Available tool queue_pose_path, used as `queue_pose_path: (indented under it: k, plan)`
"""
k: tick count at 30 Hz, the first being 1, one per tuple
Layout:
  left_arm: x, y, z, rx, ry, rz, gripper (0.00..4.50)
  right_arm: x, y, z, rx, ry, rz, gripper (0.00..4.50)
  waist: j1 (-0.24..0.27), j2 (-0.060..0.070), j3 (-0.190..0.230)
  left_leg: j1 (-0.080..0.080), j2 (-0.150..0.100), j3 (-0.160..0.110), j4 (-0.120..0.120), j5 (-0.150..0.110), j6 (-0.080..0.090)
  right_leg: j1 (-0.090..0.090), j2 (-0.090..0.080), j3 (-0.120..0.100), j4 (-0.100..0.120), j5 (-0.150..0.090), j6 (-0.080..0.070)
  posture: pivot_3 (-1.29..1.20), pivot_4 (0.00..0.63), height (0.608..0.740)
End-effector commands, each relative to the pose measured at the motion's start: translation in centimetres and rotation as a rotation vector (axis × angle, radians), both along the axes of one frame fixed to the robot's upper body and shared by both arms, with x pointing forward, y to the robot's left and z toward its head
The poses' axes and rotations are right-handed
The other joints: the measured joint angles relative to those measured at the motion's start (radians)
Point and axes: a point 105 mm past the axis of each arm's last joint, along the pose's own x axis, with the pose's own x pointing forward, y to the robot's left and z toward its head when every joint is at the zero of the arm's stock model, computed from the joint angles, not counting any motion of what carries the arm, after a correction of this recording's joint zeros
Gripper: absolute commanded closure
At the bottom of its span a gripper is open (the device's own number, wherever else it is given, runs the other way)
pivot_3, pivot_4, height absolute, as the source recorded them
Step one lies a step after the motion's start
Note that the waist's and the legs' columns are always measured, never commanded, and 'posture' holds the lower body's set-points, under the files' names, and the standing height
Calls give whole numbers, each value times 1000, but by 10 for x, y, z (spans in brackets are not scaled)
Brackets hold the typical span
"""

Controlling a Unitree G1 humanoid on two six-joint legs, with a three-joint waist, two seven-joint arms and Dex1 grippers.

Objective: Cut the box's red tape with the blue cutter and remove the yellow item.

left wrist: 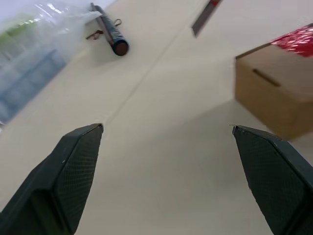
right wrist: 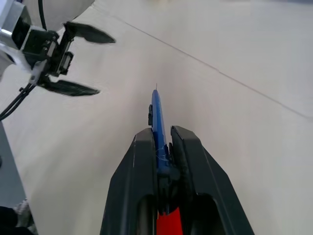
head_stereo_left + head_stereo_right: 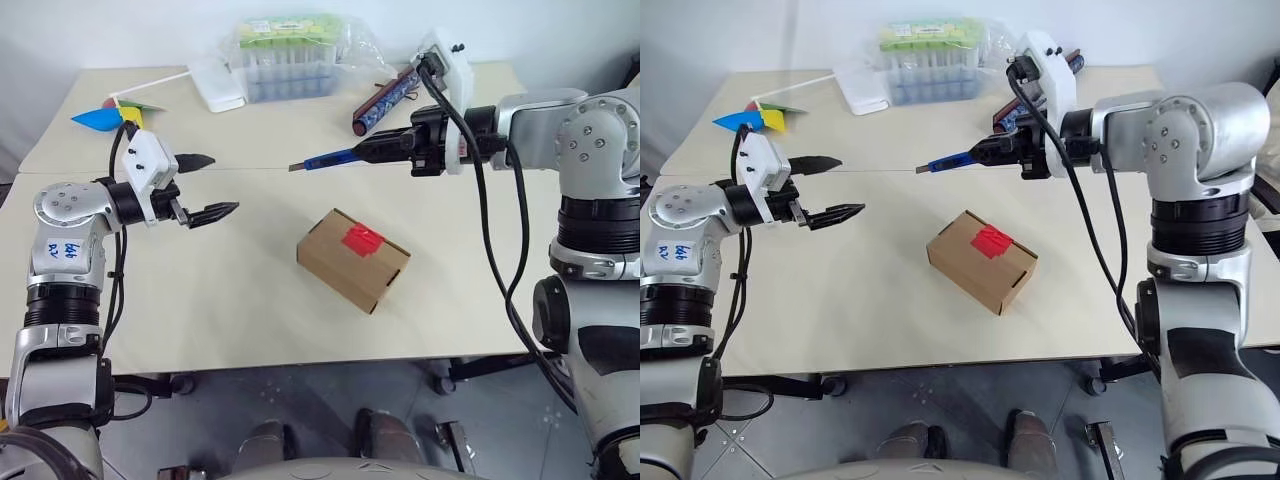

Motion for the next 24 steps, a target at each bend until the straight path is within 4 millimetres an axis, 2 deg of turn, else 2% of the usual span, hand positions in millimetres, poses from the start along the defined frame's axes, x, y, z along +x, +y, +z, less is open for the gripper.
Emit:
queue_pose_path:
  k: [1, 4, 7, 8, 11, 17, 21, 22, 24]
  plan:
    - [-16, -41, 1, -29, 71, -187, 0, -7, -18, 9, -29, -73, -54, 4348, 3, 0, 0, -1, 0, -1, 0, 0, 0, 0, 0, 0, 0, 0, 0, 0, 150, 740]
    - [-23, -72, -10, -20, 192, -270, 0, -12, -31, 7, -71, -98, -96, 4348, 5, 0, 0, -4, -1, -3, 1, 0, 0, -1, 0, -2, -1, 0, 0, 0, 150, 740]
    - [-23, -90, -18, 14, 263, -282, 0, -17, -39, 7, -97, -113, -128, 4348, 1, 0, 0, -7, -1, -2, 1, 0, 0, -5, 0, -1, -1, 0, 0, 0, 150, 740]
    - [-24, -96, -17, 10, 250, -306, 395, -19, -41, 6, -103, -115, -136, 4348, -1, 0, 0, -7, -1, -2, 0, 0, -1, -6, 0, -1, -1, 0, 0, 0, 150, 740]
    - [-23, -108, -9, -22, 221, -339, 1189, -25, -49, 5, -116, -121, -165, 4348, -4, 0, 0, -7, 0, -1, 0, 1, -1, -7, 0, -1, 0, 0, 0, 0, 150, 740]
    - [-21, -121, 3, -22, 215, -397, 3043, -32, -58, 4, -120, -126, -211, 4348, -1, 0, 0, -8, -1, 0, 1, 1, -1, -7, 0, 0, 0, 0, 0, 0, 150, 740]
    - [-21, -126, -3, 47, 280, -405, 4338, -36, -61, -1, -130, -126, -227, 4348, 3, 0, 0, -8, -1, 0, 1, 1, -1, -7, 0, 0, 0, 0, 0, 0, 150, 740]
    - [-20, -126, -8, 90, 308, -396, 4500, -38, -61, -2, -131, -126, -227, 4348, 4, 0, 0, -8, -1, 0, 1, 1, -1, -7, 0, 0, 0, 0, 0, 0, 150, 740]
    - [-19, -125, -16, 153, 350, -380, 4500, -39, -61, -5, -134, -126, -225, 4348, 5, 0, 0, -8, -1, 0, 1, 1, -1, -7, 0, 0, 0, 0, 0, 0, 150, 740]
